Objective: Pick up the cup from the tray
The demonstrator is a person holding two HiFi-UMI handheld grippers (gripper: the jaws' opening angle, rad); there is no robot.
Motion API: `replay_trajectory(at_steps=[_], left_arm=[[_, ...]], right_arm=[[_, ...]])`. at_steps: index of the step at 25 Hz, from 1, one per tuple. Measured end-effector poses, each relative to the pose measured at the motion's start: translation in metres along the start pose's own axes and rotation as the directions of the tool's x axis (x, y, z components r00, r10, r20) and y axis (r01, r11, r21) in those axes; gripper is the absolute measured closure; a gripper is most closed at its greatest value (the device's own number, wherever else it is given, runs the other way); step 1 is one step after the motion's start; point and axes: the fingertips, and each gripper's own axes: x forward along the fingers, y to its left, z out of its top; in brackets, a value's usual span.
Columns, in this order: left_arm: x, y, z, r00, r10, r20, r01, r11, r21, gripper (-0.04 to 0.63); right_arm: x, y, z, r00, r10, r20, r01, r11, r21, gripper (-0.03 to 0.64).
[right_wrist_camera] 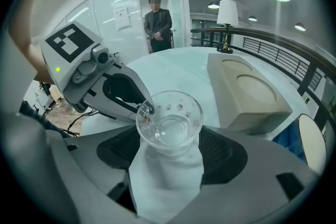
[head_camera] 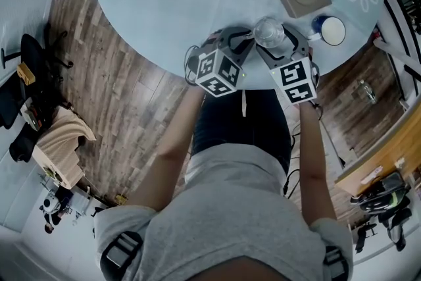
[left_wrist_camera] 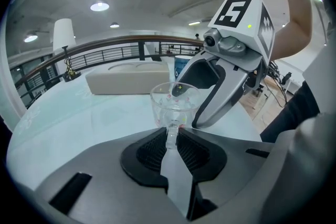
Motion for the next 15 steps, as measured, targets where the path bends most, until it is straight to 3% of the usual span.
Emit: replay_trajectory(at_steps=[9, 15], left_arm=[[0.002, 0.002, -0.002, 1.000, 0.001, 0.001, -0.001, 1.000, -0.015, 0.521], [-0.003, 0.010, -0.007, 1.000, 0.019, -0.016, -0.020, 0.998, -0.056, 0.459]], right_arm=[[0.001, 0.000, 0.000, 0.999, -0.034, 0.033, 0.034, 0.999, -0.014, 0.314], [-0.008, 0.001, 0.005, 0.996, -0.011, 0.092, 0.004, 0.997, 0.076, 0.314]])
